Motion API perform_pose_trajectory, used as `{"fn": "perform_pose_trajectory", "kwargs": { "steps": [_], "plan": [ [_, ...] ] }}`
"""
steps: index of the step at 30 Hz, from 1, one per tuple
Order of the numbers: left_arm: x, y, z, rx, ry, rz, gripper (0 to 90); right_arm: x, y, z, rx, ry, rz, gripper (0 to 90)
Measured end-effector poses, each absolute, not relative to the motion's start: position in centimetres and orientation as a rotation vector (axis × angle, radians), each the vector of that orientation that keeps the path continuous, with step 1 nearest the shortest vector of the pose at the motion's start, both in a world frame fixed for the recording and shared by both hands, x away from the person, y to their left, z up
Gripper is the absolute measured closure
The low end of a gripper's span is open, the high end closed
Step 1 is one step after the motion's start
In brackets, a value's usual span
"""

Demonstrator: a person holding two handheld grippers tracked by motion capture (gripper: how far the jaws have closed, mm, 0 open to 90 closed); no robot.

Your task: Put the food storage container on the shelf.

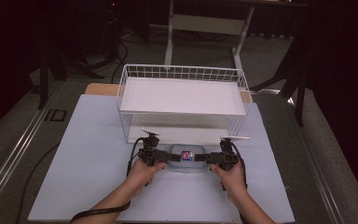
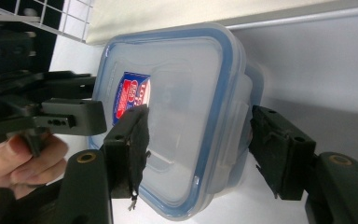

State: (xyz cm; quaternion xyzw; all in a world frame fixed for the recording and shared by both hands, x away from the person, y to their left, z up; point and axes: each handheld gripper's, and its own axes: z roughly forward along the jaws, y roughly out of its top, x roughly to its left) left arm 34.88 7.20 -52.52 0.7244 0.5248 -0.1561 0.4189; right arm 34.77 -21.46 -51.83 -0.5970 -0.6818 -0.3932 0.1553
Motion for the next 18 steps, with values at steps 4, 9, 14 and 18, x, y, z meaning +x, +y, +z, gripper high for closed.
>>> {"fn": "perform_pose_trajectory", "kwargs": {
  "steps": [4,9,14,18],
  "plan": [
    [34.5,7.0,-52.3,1.823,1.315,-0.362,38.9,34.2,-21.3,-51.6,-1.716,-1.992,-1.137,39.2],
    [33.8,6.7,-51.8,1.862,1.287,-0.302,39.3,33.5,-21.1,-51.3,-1.710,-2.042,-1.149,39.3],
    [32.8,6.9,-51.4,1.895,1.235,-0.245,42.7,32.6,-20.5,-50.7,-1.688,-2.154,-1.182,39.0],
    [32.1,6.7,-51.2,1.903,1.228,-0.202,44.3,32.0,-20.4,-50.6,-1.683,-2.180,-1.205,38.9]
  ]
}}
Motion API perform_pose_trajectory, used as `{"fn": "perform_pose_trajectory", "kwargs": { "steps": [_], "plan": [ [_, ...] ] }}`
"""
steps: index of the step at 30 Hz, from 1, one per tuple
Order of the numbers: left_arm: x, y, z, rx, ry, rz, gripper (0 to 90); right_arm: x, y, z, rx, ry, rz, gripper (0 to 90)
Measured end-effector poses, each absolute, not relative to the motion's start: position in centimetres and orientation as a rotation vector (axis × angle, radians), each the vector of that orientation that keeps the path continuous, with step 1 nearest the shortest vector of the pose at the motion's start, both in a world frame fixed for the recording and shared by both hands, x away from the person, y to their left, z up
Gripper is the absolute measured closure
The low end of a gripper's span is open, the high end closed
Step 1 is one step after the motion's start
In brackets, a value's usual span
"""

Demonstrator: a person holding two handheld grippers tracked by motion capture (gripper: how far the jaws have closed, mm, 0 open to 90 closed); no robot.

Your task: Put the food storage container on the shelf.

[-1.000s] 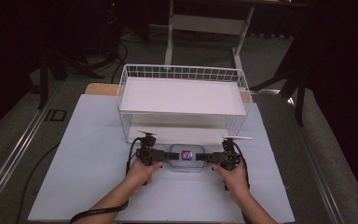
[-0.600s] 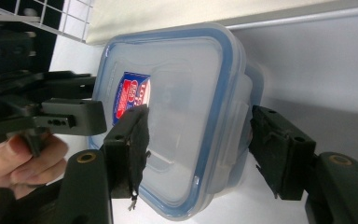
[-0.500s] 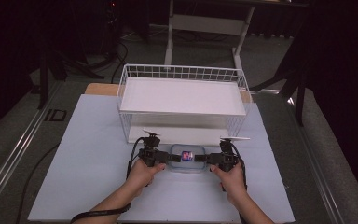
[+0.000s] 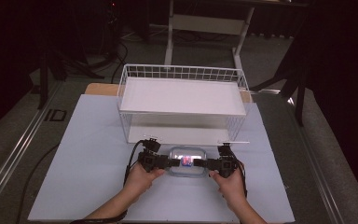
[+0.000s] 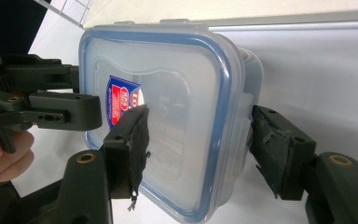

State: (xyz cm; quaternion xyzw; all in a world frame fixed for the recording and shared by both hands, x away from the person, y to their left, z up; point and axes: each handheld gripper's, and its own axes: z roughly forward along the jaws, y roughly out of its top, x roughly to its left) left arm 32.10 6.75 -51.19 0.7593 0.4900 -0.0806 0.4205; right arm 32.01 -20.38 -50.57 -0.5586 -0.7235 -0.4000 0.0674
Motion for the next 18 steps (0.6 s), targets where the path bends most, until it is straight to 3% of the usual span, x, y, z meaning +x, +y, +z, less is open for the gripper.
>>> {"fn": "perform_pose_trajectory", "kwargs": {
  "steps": [8,18],
  "plan": [
    [30.5,6.6,-51.1,1.886,1.219,-0.107,45.8,31.2,-20.4,-50.7,-1.617,-2.247,-1.293,38.9],
    [29.9,6.8,-51.0,1.856,1.230,-0.080,45.8,30.9,-19.8,-49.8,-1.598,-2.330,-1.301,38.5]
  ]
}}
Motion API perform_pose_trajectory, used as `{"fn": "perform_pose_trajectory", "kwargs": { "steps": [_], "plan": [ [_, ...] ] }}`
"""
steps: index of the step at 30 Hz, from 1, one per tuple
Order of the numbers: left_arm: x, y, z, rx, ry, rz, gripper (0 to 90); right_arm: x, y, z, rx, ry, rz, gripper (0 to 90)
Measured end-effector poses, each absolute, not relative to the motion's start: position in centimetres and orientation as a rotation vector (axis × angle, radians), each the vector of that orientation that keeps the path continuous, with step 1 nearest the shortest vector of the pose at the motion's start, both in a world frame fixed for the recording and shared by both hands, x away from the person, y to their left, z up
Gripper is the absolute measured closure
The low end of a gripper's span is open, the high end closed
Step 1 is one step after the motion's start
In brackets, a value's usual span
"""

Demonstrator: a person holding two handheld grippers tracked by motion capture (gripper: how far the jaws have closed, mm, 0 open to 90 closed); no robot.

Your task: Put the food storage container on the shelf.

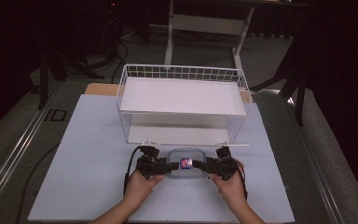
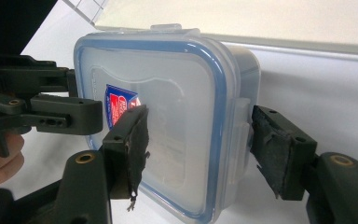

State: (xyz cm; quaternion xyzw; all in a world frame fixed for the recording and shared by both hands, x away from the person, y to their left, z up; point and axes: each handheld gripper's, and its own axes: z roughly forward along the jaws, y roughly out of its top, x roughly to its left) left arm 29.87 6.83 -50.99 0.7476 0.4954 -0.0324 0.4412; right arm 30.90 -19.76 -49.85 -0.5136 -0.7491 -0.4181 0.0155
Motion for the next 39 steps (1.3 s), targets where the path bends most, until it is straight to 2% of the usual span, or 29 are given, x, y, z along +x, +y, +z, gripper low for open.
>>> {"fn": "perform_pose_trajectory", "kwargs": {
  "steps": [11,17,39],
  "plan": [
    [31.1,7.2,-47.7,1.818,1.154,0.029,46.4,31.8,-19.7,-47.0,-1.572,-2.361,-1.452,38.4],
    [32.2,7.6,-47.3,1.803,1.140,0.063,46.3,33.0,-19.3,-46.3,-1.578,-2.349,-1.508,38.3],
    [36.4,7.9,-49.3,1.836,1.141,0.060,45.8,36.3,-18.6,-49.0,-1.662,-2.264,-1.550,38.3]
  ]
}}
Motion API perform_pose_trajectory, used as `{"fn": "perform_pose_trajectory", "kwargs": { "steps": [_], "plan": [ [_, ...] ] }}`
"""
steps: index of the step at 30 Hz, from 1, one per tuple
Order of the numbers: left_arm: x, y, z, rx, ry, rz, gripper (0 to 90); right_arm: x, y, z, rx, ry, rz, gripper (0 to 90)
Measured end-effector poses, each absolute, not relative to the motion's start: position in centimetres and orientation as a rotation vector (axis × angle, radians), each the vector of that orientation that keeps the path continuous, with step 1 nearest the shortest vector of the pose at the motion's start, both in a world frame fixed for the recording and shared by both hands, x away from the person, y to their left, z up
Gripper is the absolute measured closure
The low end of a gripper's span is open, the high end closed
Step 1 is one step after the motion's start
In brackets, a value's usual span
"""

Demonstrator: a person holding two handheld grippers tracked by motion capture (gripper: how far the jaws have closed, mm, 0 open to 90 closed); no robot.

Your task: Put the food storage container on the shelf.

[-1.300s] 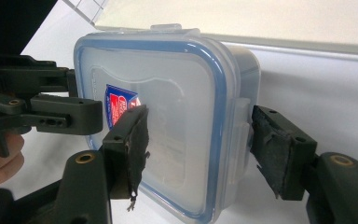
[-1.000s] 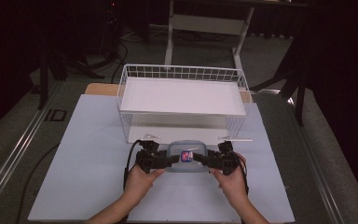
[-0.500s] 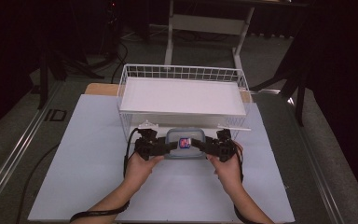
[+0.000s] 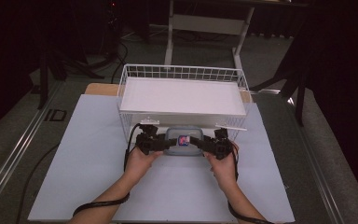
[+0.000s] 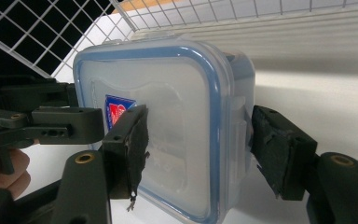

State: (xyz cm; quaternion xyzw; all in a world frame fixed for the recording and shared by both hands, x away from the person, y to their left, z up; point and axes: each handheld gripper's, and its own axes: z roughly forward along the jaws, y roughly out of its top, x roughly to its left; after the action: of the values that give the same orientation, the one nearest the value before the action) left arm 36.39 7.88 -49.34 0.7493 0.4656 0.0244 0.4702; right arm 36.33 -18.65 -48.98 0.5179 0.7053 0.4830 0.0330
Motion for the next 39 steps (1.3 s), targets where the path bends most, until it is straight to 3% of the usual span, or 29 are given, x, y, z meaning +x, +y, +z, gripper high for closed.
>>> {"fn": "perform_pose_trajectory", "kwargs": {
  "steps": [27,39],
  "plan": [
    [38.0,8.3,-51.0,1.758,1.144,0.085,44.1,38.5,-18.3,-50.7,1.666,2.129,1.509,36.8],
    [38.9,8.2,-51.8,1.725,1.136,0.090,35.9,39.3,-17.8,-50.8,1.693,2.098,1.486,32.8]
  ]
}}
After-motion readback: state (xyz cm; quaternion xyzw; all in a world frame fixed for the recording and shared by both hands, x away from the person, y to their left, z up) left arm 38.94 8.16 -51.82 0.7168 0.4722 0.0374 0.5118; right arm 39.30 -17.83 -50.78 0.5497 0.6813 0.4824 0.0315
